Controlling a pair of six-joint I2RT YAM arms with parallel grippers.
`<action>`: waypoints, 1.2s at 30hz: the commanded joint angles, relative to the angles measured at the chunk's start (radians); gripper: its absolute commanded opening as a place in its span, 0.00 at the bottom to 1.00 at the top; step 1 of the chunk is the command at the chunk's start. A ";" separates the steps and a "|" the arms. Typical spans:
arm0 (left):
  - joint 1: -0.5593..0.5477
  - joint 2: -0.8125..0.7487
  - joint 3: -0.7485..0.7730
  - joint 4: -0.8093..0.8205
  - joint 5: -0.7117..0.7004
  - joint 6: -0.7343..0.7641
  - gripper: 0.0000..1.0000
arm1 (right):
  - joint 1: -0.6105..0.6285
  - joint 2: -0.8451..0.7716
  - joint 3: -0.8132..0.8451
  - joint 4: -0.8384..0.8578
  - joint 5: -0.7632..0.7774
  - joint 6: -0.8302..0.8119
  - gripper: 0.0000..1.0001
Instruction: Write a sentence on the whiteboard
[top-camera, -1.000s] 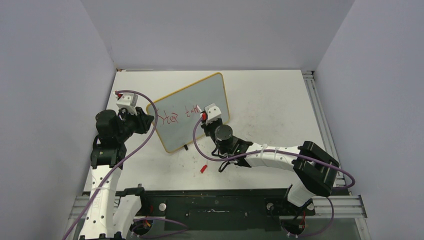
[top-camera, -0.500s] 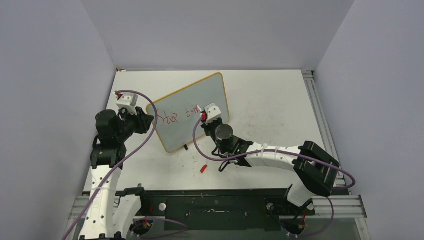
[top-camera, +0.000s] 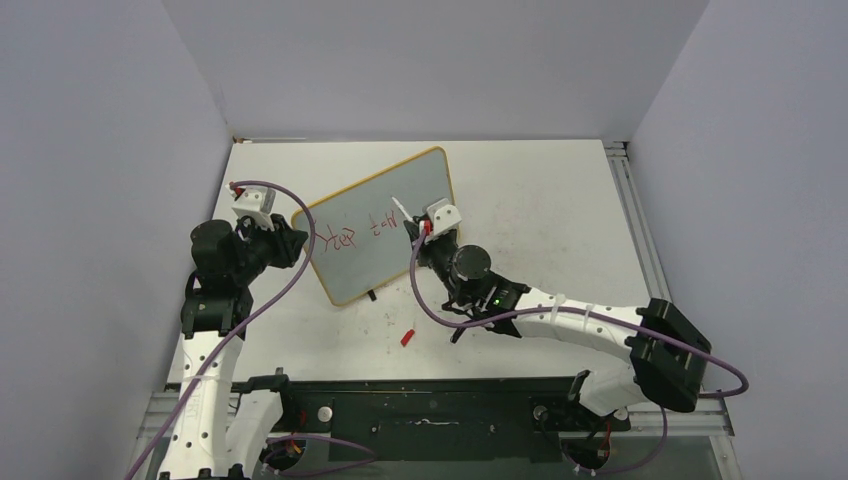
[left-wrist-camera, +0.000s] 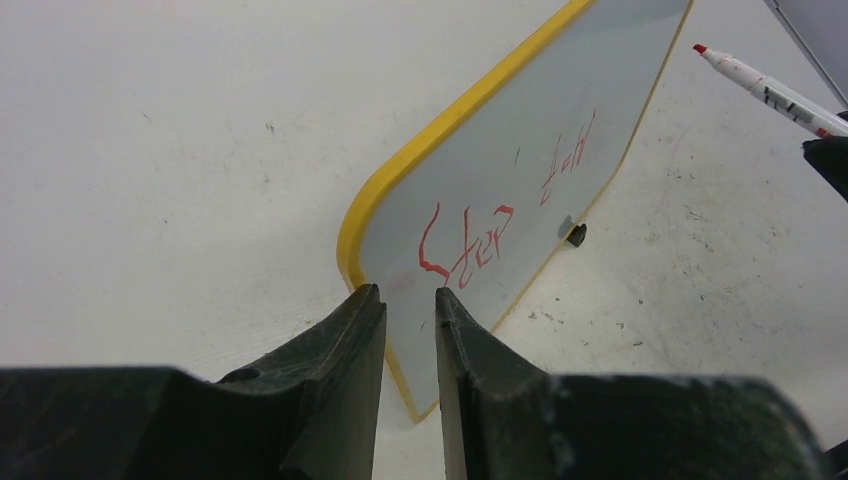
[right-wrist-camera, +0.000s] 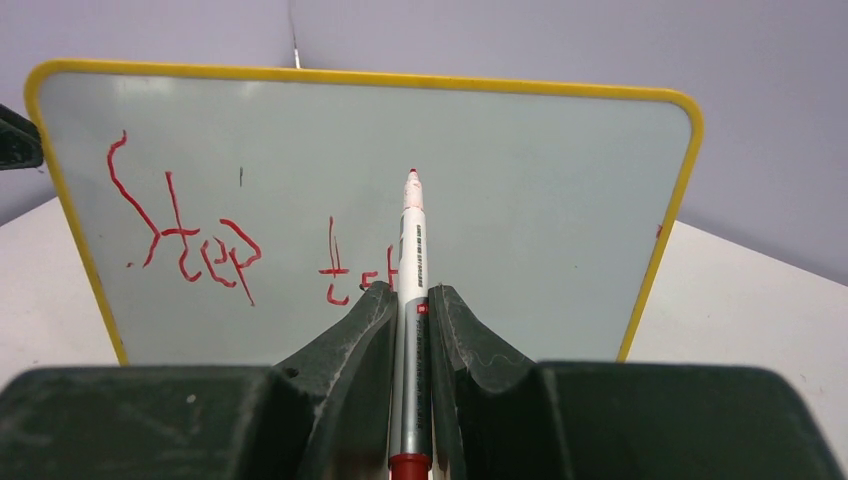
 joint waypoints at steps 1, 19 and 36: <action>0.004 -0.008 0.001 0.019 0.004 0.002 0.24 | -0.012 -0.078 -0.026 -0.014 -0.053 0.033 0.05; 0.011 0.002 0.000 0.021 0.008 0.001 0.24 | -0.113 -0.023 -0.076 0.002 -0.184 0.098 0.05; 0.014 0.003 0.001 0.021 0.008 0.002 0.24 | -0.126 0.066 -0.038 0.013 -0.156 0.097 0.05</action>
